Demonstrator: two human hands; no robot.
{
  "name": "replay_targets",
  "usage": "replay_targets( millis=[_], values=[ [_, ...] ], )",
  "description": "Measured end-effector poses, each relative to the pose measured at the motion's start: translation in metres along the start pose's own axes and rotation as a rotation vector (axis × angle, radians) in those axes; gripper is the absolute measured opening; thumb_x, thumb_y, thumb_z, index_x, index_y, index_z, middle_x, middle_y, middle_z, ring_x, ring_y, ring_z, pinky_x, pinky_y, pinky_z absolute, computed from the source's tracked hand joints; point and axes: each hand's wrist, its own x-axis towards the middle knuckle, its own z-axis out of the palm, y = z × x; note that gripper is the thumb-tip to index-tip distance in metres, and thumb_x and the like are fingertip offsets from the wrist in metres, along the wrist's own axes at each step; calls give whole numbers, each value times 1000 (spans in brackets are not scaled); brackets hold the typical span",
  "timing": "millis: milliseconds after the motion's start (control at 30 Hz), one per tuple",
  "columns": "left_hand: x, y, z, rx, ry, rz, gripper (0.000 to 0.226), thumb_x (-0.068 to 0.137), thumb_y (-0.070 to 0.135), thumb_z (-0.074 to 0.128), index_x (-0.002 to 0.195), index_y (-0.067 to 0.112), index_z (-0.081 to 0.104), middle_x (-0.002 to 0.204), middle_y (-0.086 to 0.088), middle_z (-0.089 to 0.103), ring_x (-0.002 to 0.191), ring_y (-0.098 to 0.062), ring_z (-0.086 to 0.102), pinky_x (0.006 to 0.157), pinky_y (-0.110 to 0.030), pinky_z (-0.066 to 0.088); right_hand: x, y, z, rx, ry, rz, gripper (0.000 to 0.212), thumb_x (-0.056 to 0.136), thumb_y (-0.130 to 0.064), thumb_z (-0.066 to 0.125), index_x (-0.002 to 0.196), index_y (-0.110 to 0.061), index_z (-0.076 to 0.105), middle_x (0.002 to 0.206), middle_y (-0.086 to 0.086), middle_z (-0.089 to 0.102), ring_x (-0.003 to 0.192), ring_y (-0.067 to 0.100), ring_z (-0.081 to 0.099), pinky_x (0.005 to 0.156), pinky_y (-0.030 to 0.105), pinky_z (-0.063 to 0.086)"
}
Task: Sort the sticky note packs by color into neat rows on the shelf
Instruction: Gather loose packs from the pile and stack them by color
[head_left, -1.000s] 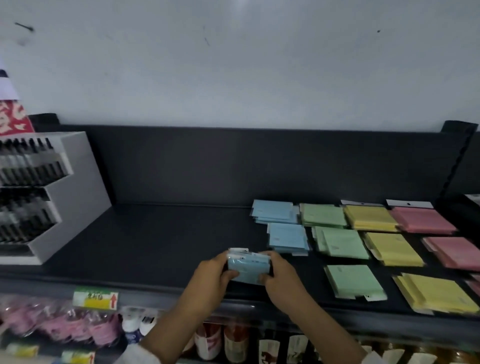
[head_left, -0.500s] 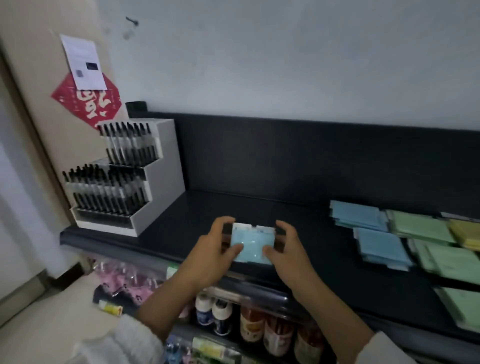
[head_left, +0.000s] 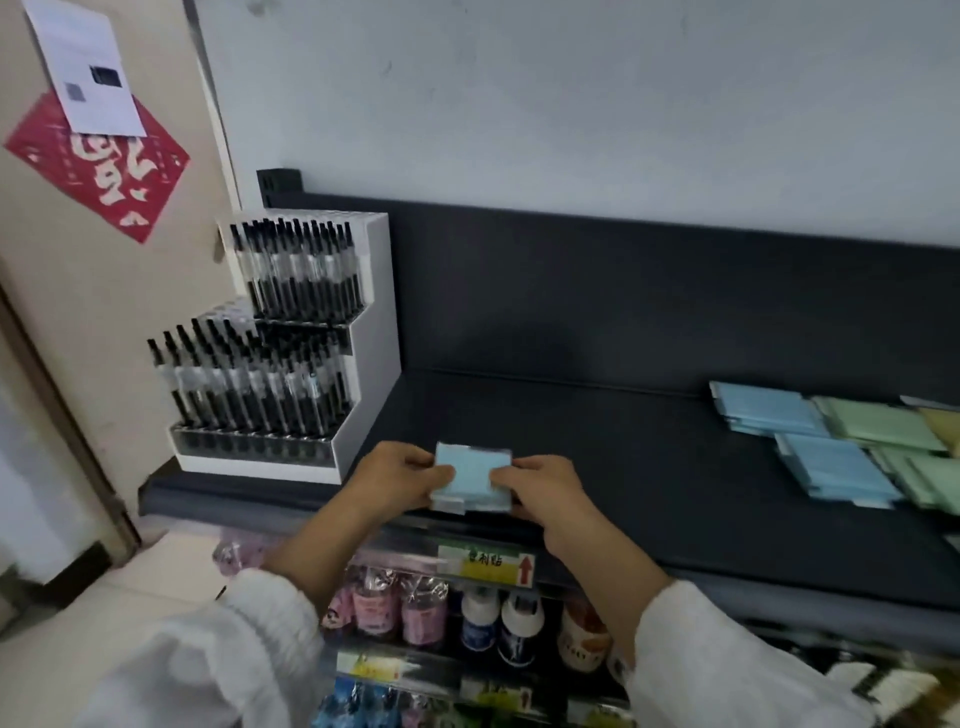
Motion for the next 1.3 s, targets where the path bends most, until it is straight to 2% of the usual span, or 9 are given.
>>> replay_targets(
  millis=[167, 333, 500, 600, 800, 933, 1000, 1133, 1300],
  values=[
    [12, -7, -2, 146, -47, 17, 19, 83, 24, 67, 92, 8, 72, 76, -6, 67, 78, -24, 67, 82, -39, 56, 3, -4, 7, -255, 102, 3, 22, 78, -21, 71, 89, -3, 69, 93, 12, 67, 88, 25, 66, 78, 32, 55],
    [16, -8, -4, 282, -95, 43, 26, 86, 31, 63, 93, 8, 71, 88, -12, 69, 85, -27, 67, 82, -41, 55, 1, -6, 8, -397, 91, 12, 24, 80, -24, 66, 91, -2, 68, 79, 7, 60, 68, 18, 56, 58, 23, 45],
    [12, 2, -1, 531, 22, 118, 44, 88, 40, 56, 110, 2, 58, 108, -15, 61, 94, -27, 60, 81, -33, 49, 2, -3, 1, -247, 64, 7, 46, 85, -32, 63, 107, 8, 63, 95, 16, 67, 80, 21, 58, 82, 36, 53],
    [7, 19, 12, 579, 243, 303, 65, 91, 42, 51, 138, 0, 35, 138, -21, 39, 122, -31, 44, 100, -36, 37, 4, -3, -18, -163, 87, -10, 40, 88, -33, 60, 103, 3, 63, 92, 12, 64, 84, 21, 60, 88, 37, 54],
    [4, 68, 80, 481, 77, 572, 56, 93, 33, 50, 140, 5, 36, 138, -12, 44, 123, -22, 45, 102, -26, 34, 1, 4, -119, -181, 423, -120, 24, 89, -25, 59, 108, -12, 64, 107, 6, 65, 103, 23, 61, 92, 36, 50],
    [5, 92, 143, 440, -55, 598, 52, 92, 33, 53, 137, 10, 42, 133, -5, 51, 119, -15, 49, 99, -18, 33, -11, 11, -203, -191, 670, -213, 22, 90, -21, 57, 109, -11, 62, 100, 6, 65, 94, 23, 61, 76, 28, 45],
    [3, 105, 181, 429, -122, 580, 52, 92, 34, 53, 137, 12, 41, 135, -3, 50, 120, -14, 48, 98, -17, 32, -14, 14, -250, -247, 759, -262, 27, 90, -21, 57, 113, -8, 61, 104, 8, 65, 100, 25, 60, 78, 26, 42],
    [4, 131, 248, 468, -166, 566, 52, 94, 37, 47, 139, 11, 40, 137, -4, 49, 122, -16, 48, 98, -19, 34, 0, 3, -324, -418, 661, -151, 44, 91, -20, 53, 132, -3, 48, 132, 14, 54, 121, 28, 50, 95, 29, 39],
    [14, 154, 319, 458, -175, 445, 35, 96, 39, 42, 109, 11, 59, 103, -4, 63, 91, -19, 58, 76, -25, 43, 19, 2, -347, -409, 404, -149, 46, 90, -14, 55, 133, -3, 44, 133, 14, 51, 118, 27, 50, 84, 24, 38]
  ],
)
